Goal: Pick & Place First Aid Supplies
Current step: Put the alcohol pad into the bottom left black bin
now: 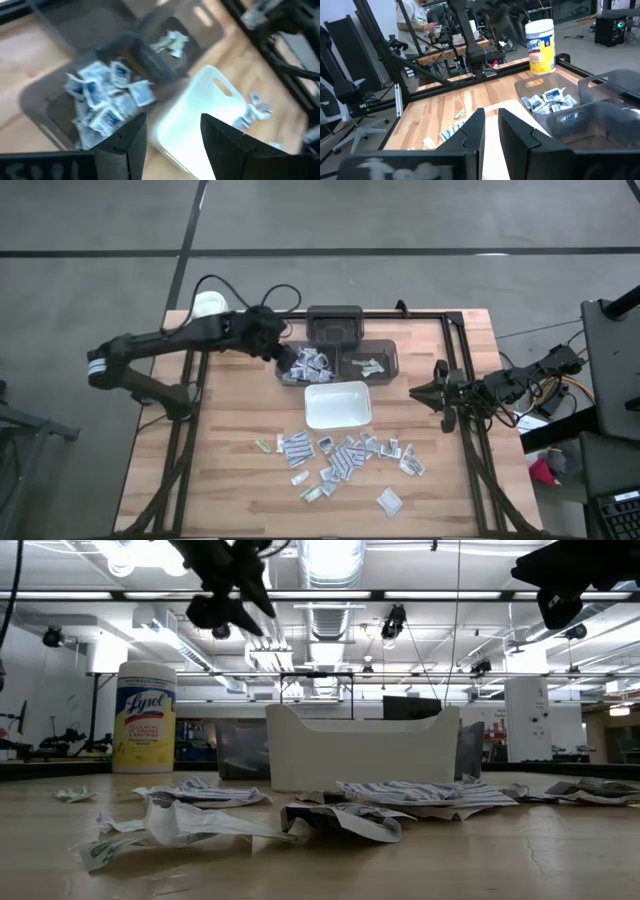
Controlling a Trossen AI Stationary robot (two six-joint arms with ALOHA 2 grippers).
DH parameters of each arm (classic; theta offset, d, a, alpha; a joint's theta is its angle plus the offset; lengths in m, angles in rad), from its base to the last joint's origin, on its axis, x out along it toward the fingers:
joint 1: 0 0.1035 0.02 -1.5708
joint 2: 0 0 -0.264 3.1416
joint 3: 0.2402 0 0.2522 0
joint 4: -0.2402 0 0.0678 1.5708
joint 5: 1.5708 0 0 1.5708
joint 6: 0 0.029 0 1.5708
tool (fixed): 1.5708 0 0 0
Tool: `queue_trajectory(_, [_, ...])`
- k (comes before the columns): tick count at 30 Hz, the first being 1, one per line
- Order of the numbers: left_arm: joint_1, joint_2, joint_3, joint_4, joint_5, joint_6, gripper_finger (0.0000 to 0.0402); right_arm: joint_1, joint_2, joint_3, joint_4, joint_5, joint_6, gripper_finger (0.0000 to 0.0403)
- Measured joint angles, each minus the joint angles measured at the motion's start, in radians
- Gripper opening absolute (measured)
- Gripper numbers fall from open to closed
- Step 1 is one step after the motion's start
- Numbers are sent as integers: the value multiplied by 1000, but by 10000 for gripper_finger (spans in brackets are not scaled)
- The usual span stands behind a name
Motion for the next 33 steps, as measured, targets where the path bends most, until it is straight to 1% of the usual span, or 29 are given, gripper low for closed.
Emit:
queue_trajectory(4, [-83,-32,0,-5,-7,-25,177,0,-1,0,0,1,-39,52])
queue_trajectory(7, [-152,-38,-1,-5,-23,-49,177,0,-2,0,-1,2,-23,52])
queue_trajectory(10, [-217,-34,-1,-5,-35,-68,177,0,-2,0,-44,3,-39,52])
queue_trajectory(15, [-322,-13,-2,-5,-37,-141,177,-6,-1,-5,-118,3,24,52])
queue_trajectory(23, [-507,34,-2,-4,-60,-363,177,-5,-25,-18,-131,-6,7,52])
queue_trajectory(29, [-645,113,-2,-4,-132,-513,177,-5,-124,-32,-130,-29,10,52])
queue_trajectory(33, [-719,193,-2,8,-182,-600,177,-5,-188,-51,-131,-34,13,52])
